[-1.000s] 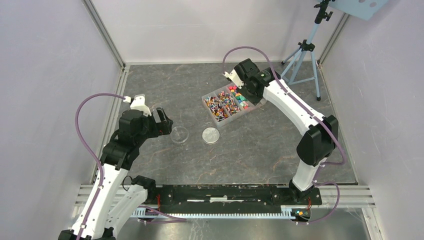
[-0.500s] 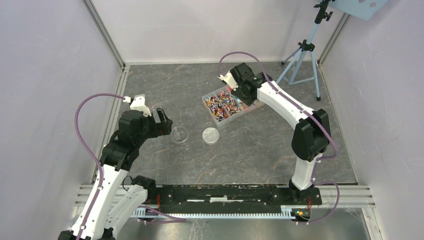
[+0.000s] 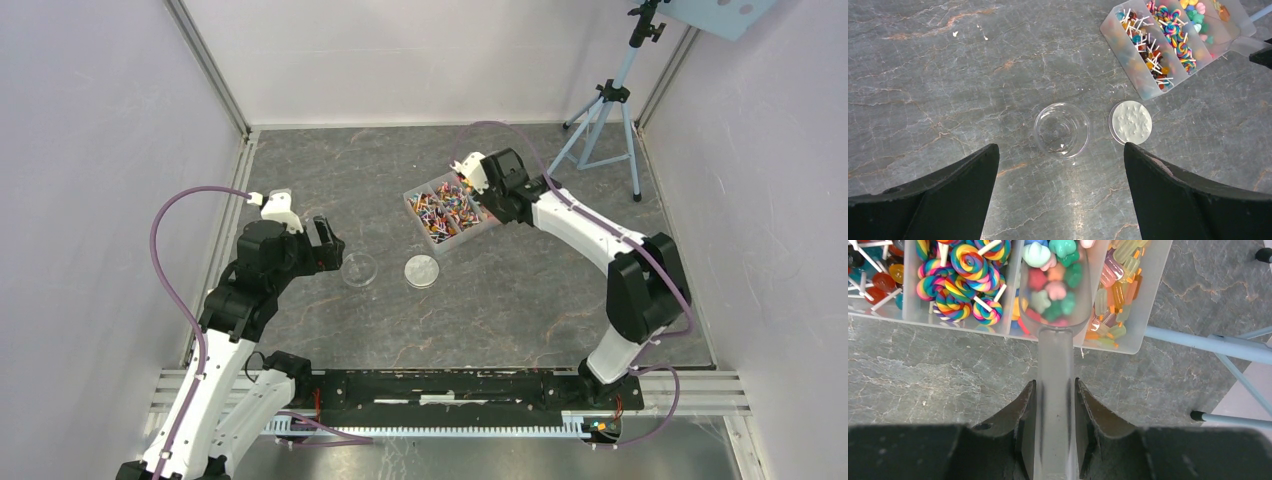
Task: Pack the candies
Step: Scoop the fake candies from the storage box, then move the packing bottle to the center of the board.
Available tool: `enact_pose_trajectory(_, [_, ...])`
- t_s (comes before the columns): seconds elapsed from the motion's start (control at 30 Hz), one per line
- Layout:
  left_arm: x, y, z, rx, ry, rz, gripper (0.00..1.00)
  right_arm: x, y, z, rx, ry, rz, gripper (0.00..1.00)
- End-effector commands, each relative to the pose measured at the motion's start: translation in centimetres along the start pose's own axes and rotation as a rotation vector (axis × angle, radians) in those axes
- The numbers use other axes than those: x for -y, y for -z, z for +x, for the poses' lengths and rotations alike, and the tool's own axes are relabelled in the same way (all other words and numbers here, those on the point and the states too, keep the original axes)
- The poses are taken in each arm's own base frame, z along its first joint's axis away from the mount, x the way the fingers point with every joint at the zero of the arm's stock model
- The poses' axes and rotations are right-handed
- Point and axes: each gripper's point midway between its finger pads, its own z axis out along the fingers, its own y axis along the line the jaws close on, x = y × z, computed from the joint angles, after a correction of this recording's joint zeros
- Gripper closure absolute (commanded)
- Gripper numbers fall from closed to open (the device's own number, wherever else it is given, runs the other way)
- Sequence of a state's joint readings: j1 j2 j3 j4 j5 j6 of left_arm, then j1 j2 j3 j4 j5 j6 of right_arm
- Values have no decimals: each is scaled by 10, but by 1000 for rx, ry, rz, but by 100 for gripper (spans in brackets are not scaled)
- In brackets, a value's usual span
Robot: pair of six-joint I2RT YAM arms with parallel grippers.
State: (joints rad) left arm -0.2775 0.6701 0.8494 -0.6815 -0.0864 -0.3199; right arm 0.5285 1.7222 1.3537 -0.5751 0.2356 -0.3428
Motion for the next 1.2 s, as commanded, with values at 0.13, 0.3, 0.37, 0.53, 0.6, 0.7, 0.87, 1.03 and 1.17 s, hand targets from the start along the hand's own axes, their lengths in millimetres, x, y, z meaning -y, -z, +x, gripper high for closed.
enact_pose_trajectory(0.13, [-2, -2, -8, 29, -47, -10, 0, -6, -4, 12, 137, -46, -27, 100])
enact_pose_trajectory(0.3, [-14, -4, -4, 13, -8, -91, 0, -10, -10, 17, 192, -74, -48, 100])
enact_pose_trajectory(0.37, [-20, -6, 1, 1, 50, -139, 0, -10, -13, 14, 198, -74, -52, 100])
enact_pose_trajectory(0.53, [-22, -17, 27, -129, 195, -201, 11, -8, -17, 8, 215, -67, -47, 100])
enact_pose_trajectory(0.6, [-22, -26, 44, -198, 250, -210, 15, -10, -18, 8, 230, -64, -49, 100])
enact_pose_trajectory(0.7, [-30, -38, 65, -274, 337, -241, 22, -15, -21, 10, 246, -60, -60, 100])
enact_pose_trajectory(0.87, [-66, -45, 80, -290, 526, -362, 48, -14, -17, 17, 294, -79, -15, 100])
enact_pose_trajectory(1.03, [-68, -54, 104, -332, 676, -417, 64, -13, -16, 17, 337, -92, -10, 100])
enact_pose_trajectory(1.17, [-69, -63, 119, -378, 705, -430, 63, -19, -15, 19, 362, -112, -32, 100])
